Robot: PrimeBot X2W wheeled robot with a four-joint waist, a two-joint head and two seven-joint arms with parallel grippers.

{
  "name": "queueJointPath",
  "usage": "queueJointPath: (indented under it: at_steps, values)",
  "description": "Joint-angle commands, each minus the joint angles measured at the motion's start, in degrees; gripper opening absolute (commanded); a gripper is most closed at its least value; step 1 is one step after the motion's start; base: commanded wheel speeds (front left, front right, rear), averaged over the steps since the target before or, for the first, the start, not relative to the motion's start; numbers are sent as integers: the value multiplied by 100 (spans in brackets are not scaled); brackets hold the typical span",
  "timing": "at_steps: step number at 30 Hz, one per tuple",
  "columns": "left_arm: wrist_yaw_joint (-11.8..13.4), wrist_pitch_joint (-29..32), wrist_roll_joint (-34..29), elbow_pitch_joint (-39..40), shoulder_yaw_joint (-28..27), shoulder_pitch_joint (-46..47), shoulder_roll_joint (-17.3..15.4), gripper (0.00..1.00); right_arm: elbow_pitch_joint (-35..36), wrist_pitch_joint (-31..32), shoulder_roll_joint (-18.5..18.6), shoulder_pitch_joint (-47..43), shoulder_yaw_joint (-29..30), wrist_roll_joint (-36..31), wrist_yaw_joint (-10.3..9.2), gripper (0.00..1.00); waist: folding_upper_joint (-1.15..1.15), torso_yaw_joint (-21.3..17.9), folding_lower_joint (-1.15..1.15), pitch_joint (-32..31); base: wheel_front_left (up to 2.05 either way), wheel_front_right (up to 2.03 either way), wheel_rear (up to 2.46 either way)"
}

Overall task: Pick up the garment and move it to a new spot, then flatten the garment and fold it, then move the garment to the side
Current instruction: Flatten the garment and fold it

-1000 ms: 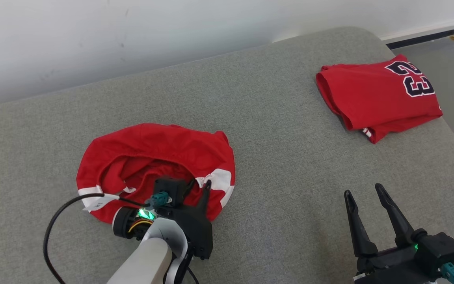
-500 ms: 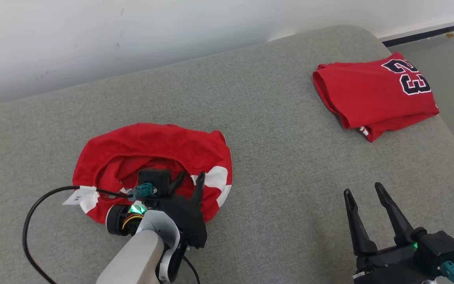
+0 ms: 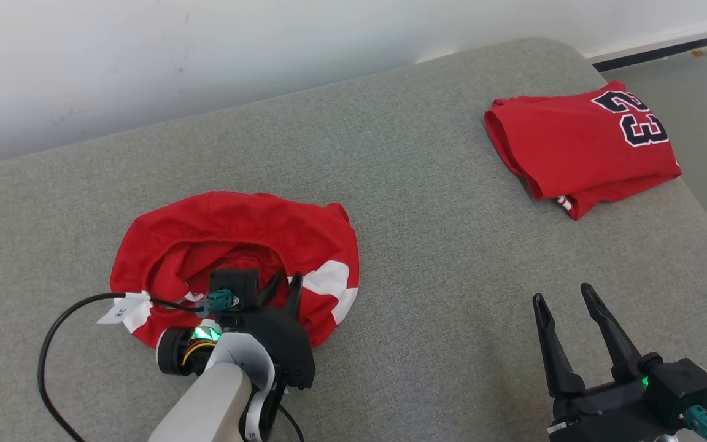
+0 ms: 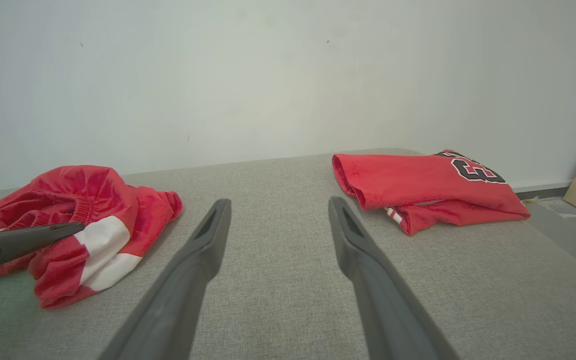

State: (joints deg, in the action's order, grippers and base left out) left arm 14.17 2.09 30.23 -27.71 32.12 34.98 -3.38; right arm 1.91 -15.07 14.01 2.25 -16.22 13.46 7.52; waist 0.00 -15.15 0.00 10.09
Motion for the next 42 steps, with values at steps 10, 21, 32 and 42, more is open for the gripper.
queueJointPath:
  at_steps: [10,21,32,42]
  values:
    - [-361,9,510,105,74,-90,20,0,-14,4,-8,10,42,1,-6,100,0,4,0,-55,0,0,0]
    - [-602,-286,1670,702,-151,456,46,0,-59,4,-86,-73,-10,41,-6,100,0,-99,0,-428,0,0,0]
    - [-447,200,3036,918,171,2291,48,0,-141,4,-122,-170,-65,79,-6,100,0,-368,0,-804,0,0,0]
    - [-580,536,3774,442,664,1862,-112,0,-112,4,-246,-312,28,85,-6,100,0,-419,0,-745,0,0,0]
